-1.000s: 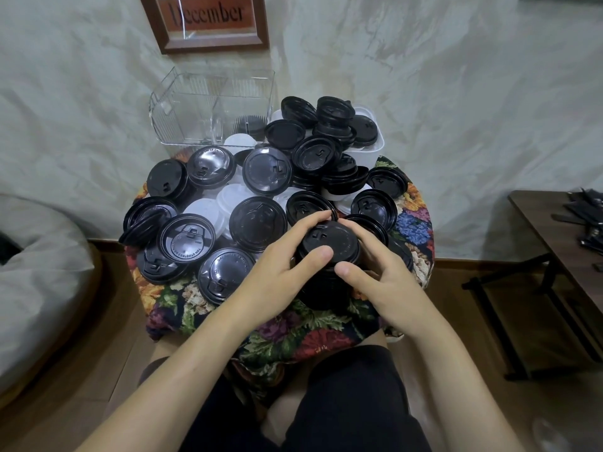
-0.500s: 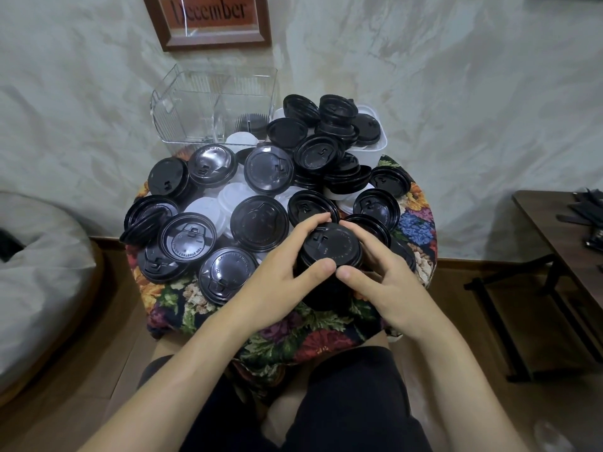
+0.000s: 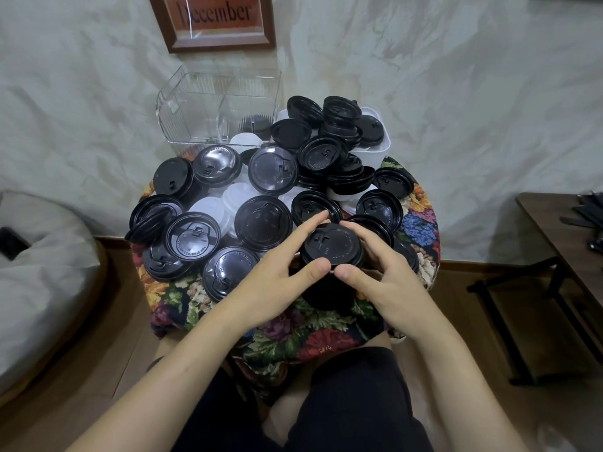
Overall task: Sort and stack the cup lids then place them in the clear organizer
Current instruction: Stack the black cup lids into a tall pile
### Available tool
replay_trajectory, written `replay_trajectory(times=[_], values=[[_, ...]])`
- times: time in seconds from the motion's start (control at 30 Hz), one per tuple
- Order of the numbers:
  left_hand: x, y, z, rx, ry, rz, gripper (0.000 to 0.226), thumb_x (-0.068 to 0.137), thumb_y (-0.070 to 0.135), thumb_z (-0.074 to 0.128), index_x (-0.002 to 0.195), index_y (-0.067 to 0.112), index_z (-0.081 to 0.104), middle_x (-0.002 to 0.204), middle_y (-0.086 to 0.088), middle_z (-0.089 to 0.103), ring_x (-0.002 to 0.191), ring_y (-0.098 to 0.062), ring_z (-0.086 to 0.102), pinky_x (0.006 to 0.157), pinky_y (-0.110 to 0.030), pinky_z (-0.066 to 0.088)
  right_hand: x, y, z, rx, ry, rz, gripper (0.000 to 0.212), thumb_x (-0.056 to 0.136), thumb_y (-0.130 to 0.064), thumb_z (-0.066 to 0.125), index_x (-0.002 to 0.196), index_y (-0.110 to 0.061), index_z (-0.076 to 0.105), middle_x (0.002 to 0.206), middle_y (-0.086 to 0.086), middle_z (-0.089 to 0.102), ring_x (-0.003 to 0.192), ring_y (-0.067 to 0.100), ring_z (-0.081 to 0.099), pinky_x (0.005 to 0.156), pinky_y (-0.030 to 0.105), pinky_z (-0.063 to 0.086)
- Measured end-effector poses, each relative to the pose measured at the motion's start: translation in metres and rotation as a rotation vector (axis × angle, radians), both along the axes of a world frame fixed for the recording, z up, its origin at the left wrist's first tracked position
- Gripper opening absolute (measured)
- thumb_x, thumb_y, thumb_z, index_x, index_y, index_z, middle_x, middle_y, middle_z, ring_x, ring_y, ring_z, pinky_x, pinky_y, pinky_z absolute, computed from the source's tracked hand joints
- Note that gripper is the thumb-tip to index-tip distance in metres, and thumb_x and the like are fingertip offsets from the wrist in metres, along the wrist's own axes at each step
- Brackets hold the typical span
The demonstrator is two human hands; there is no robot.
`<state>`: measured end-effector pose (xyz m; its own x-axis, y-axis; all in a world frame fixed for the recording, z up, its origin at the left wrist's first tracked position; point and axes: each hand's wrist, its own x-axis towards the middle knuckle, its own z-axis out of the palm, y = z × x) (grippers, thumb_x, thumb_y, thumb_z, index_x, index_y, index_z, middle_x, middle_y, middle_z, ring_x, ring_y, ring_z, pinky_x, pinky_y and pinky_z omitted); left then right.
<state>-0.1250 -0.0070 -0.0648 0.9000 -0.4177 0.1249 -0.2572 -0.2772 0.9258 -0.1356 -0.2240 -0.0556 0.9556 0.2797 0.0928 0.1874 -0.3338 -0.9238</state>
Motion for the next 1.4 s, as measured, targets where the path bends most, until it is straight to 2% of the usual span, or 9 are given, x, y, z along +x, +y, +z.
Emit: replay_trajectory(times=[0.2, 0.4, 0.57, 0.8, 0.93, 1.1, 1.23, 1.3, 1.4], values=[[-0.005, 0.004, -0.005, -0.052, 0.03, 0.034, 0.068, 0.1, 0.047, 0.06, 0.161, 0.035, 0.032, 0.156, 0.025, 0.047, 0.147, 0.0, 0.04, 0.124, -0.042, 0.032, -0.002, 0.002, 0.0, 0.015, 0.01, 0.01, 0.063, 0.092, -0.042, 0.071, 0.15, -0.04, 0.046, 0.142, -0.024, 0.059, 0.135, -0.002, 0.053, 0.118, 0.041, 0.042], [-0.008, 0.001, -0.005, -0.049, 0.033, 0.042, 0.064, 0.102, 0.047, 0.057, 0.16, 0.039, 0.031, 0.154, 0.028, 0.047, 0.144, 0.002, 0.042, 0.123, -0.042, 0.034, -0.001, 0.005, -0.004, 0.05, 0.02, 0.015, 0.063, 0.094, -0.052, 0.068, 0.151, -0.045, 0.043, 0.148, -0.02, 0.056, 0.14, 0.002, 0.05, 0.119, 0.045, 0.039], [-0.011, 0.0, -0.002, -0.057, 0.025, 0.052, 0.065, 0.1, 0.053, 0.058, 0.159, 0.041, 0.033, 0.153, 0.027, 0.048, 0.144, 0.001, 0.043, 0.122, -0.042, 0.035, -0.002, 0.004, -0.003, 0.082, 0.01, 0.005, 0.061, 0.093, -0.042, 0.07, 0.15, -0.039, 0.048, 0.143, -0.019, 0.061, 0.136, 0.002, 0.054, 0.116, 0.039, 0.043], [-0.022, 0.02, -0.001, -0.136, 0.064, 0.086, 0.059, 0.101, 0.039, 0.06, 0.155, 0.04, 0.039, 0.149, 0.024, 0.055, 0.14, 0.0, 0.048, 0.117, -0.03, 0.039, -0.008, 0.027, -0.004, 0.094, 0.009, 0.007, 0.058, 0.095, -0.036, 0.073, 0.149, -0.035, 0.05, 0.14, -0.016, 0.064, 0.134, 0.006, 0.058, 0.115, 0.041, 0.045], [-0.024, 0.031, 0.001, -0.141, 0.088, 0.066, 0.06, 0.101, 0.047, 0.06, 0.157, 0.042, 0.035, 0.151, 0.023, 0.052, 0.143, -0.001, 0.045, 0.121, -0.037, 0.034, -0.008, 0.037, -0.005, 0.086, 0.006, 0.005, 0.057, 0.095, -0.041, 0.071, 0.148, -0.04, 0.049, 0.142, -0.016, 0.062, 0.135, 0.008, 0.056, 0.116, 0.046, 0.044], [-0.024, 0.032, 0.004, -0.128, 0.091, 0.054, 0.062, 0.101, 0.046, 0.058, 0.157, 0.044, 0.034, 0.151, 0.027, 0.05, 0.144, 0.003, 0.042, 0.122, -0.037, 0.033, -0.011, 0.041, -0.001, 0.065, -0.011, 0.004, 0.061, 0.09, -0.044, 0.074, 0.145, -0.042, 0.049, 0.136, -0.026, 0.062, 0.13, -0.002, 0.056, 0.114, 0.035, 0.045], [-0.024, 0.035, 0.006, -0.031, -0.046, 0.176, 0.06, 0.095, 0.048, 0.064, 0.152, 0.043, 0.046, 0.144, 0.027, 0.057, 0.136, 0.007, 0.049, 0.113, -0.023, 0.04, -0.012, 0.043, -0.001, 0.058, -0.009, 0.006, 0.06, 0.089, -0.044, 0.074, 0.144, -0.043, 0.049, 0.136, -0.026, 0.062, 0.131, -0.001, 0.056, 0.113, 0.034, 0.044], [-0.022, 0.043, 0.005, -0.017, -0.17, 0.326, 0.046, 0.096, 0.043, 0.066, 0.141, 0.038, 0.061, 0.131, 0.02, 0.067, 0.122, 0.001, 0.062, 0.101, -0.019, 0.048, -0.012, 0.043, 0.0, 0.061, -0.01, 0.006, 0.061, 0.088, -0.046, 0.074, 0.143, -0.044, 0.049, 0.136, -0.024, 0.062, 0.131, -0.001, 0.056, 0.113, 0.036, 0.044], [-0.013, 0.074, -0.004, 0.27, -0.51, 0.557, 0.026, 0.099, 0.027, 0.064, 0.123, 0.025, 0.074, 0.115, 0.012, 0.073, 0.106, -0.009, 0.067, 0.094, -0.022, 0.048, -0.012, 0.042, -0.002, 0.062, -0.008, 0.008, 0.06, 0.089, -0.047, 0.075, 0.143, -0.046, 0.048, 0.137, -0.024, 0.062, 0.131, 0.0, 0.056, 0.114, 0.038, 0.044]])
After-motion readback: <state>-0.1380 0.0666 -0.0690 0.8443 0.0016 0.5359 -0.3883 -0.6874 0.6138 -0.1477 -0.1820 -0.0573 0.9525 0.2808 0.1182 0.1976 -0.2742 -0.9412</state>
